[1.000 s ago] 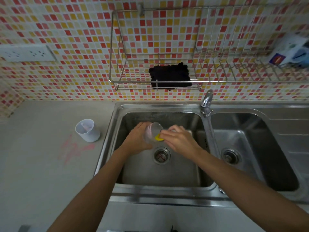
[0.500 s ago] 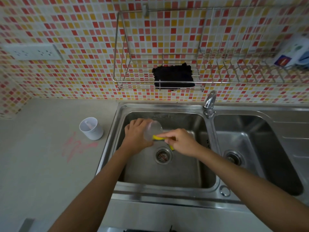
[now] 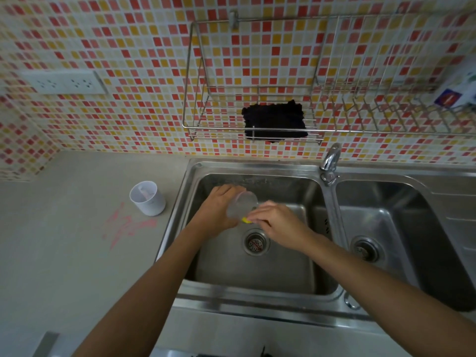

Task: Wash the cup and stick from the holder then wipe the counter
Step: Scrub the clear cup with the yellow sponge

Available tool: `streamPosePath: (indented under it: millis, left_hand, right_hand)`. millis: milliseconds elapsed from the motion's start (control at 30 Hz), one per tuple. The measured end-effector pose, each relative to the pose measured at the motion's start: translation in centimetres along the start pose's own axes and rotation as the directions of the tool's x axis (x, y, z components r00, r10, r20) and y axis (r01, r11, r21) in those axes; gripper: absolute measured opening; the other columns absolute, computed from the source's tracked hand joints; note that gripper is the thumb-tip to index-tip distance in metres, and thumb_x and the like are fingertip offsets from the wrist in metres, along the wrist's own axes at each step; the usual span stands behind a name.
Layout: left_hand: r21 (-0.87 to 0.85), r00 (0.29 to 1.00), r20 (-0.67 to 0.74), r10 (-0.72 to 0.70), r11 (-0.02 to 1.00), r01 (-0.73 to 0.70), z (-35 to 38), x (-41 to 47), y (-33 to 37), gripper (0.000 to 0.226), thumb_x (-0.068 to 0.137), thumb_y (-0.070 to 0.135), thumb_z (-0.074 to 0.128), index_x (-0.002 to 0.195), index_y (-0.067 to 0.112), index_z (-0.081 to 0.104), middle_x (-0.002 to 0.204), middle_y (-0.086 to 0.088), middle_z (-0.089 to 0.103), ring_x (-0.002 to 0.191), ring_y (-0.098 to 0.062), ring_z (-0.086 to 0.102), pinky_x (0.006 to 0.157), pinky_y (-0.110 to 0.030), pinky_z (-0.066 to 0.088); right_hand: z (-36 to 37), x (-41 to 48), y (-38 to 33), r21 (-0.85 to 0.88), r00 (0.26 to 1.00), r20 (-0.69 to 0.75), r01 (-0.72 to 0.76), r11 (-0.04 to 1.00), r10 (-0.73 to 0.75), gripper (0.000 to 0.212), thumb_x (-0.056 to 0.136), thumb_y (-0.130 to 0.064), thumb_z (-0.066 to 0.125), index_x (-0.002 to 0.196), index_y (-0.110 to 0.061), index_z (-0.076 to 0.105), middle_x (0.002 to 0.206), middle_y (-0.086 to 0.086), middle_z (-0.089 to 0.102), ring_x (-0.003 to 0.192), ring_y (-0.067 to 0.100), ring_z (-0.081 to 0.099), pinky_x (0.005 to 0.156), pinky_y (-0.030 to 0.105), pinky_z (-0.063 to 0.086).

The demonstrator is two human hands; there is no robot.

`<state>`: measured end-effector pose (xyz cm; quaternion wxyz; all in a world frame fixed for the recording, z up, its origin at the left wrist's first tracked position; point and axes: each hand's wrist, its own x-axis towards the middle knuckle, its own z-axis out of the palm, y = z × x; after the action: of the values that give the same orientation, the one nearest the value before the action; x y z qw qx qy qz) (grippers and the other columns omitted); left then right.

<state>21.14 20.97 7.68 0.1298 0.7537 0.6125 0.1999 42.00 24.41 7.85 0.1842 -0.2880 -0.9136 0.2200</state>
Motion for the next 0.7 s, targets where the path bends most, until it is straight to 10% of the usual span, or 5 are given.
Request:
streamPosePath:
  millis: [167,367,533,700]
  left_hand:
    - [-0.002,0.999,0.027,0.032,0.999,-0.032,0.0,1.0,0.2,0.084,0.062,0.029,0.084,0.136,0.018,0.047,0.132,0.001,0.053,0.124,-0.019,0.045,0.107,-0.03,0.031]
    - [-0.047,1.0,0.012,0.028,0.999,-0.027,-0.7,1.6,0.1,0.081,0.065,0.024,0.084,0.137,0.016,0.047,0.135,-0.001,0.052,0.127,-0.019,0.045,0.11,-0.032,0.03]
    - [-0.063,0.994,0.101,0.046,0.997,-0.04,-1.2,2.2,0.7,0.086,0.061,0.025,0.087,0.137,0.018,0.047,0.138,0.002,0.052,0.129,-0.015,0.042,0.112,-0.034,0.028]
    - [-0.214,0.992,0.126,-0.02,0.976,0.047,-1.7,2.9,0.9,0.083,0.063,0.019,0.086,0.136,0.024,0.047,0.137,0.006,0.051,0.124,-0.007,0.042,0.108,-0.028,0.031]
  right_hand:
    - [-1.5,0.9,1.1,-0.428,0.986,0.027,0.161,0.889,-0.165,0.048,0.055,0.0,0.082,0.099,-0.015,0.073,0.101,-0.004,0.073,0.101,0.024,0.063,0.07,0.034,0.049]
    - [0.1,0.4,0.0,0.118,0.99,-0.106,-0.083,0.99,0.096,0.025,0.086,-0.006,0.066,0.106,-0.02,0.074,0.105,-0.005,0.073,0.102,0.011,0.06,0.09,0.027,0.049]
    - [-2.3,1.1,2.6,-0.351,0.966,0.125,0.258,0.9,-0.227,0.048,0.066,-0.003,0.078,0.11,-0.021,0.069,0.114,-0.008,0.068,0.112,0.022,0.057,0.076,0.04,0.052]
    - [-3.2,1.4,2.8,-0.393,0.952,0.102,0.306,0.867,-0.289,0.046,0.066,0.001,0.074,0.109,-0.016,0.069,0.116,-0.003,0.068,0.115,0.026,0.058,0.077,0.039,0.053]
